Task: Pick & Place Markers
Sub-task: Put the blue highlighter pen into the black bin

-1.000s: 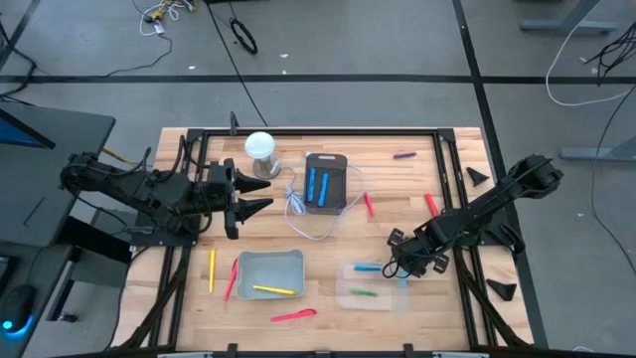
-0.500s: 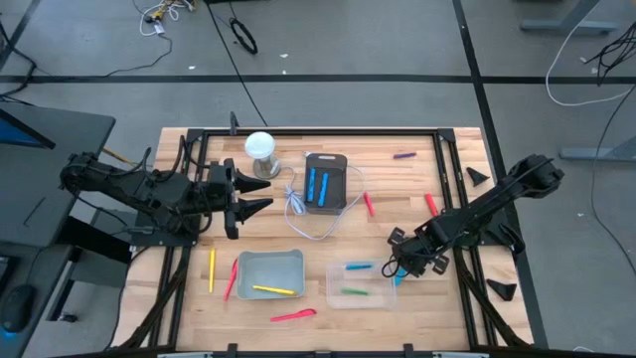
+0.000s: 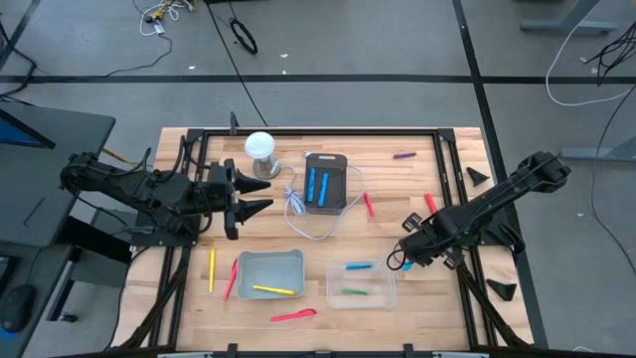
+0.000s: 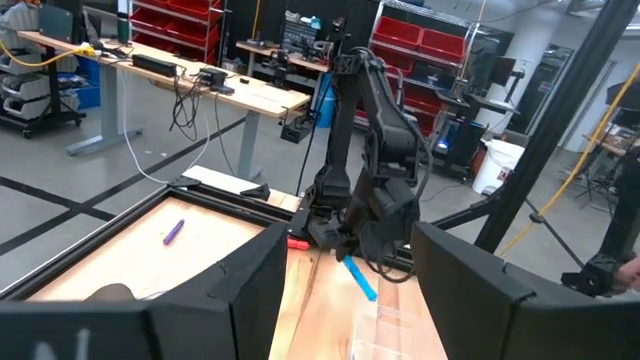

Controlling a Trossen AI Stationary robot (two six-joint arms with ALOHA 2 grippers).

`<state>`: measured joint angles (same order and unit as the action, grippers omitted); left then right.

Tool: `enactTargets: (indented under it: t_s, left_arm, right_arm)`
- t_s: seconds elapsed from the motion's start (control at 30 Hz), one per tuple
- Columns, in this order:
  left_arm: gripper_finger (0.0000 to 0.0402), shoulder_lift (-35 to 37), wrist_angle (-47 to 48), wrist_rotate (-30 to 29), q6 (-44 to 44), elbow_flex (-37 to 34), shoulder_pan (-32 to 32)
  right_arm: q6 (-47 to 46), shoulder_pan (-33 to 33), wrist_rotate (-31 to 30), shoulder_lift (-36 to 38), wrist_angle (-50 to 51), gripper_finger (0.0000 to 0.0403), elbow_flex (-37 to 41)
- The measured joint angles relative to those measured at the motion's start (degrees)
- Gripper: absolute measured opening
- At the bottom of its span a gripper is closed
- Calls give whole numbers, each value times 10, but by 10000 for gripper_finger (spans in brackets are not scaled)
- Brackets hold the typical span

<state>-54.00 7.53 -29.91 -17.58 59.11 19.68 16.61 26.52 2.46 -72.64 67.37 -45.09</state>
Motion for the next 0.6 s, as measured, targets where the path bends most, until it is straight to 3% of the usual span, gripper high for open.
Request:
enactTargets:
  t_s: [0.27,0.6]
  left_arm:
    - [220,0,0,3,1,0,0]
    - [220,0,0,17,-12,0,0]
  right_arm:
    - [-141,0,36,0,73,61,-77]
    - [-387,0,46,0,107,61,-153]
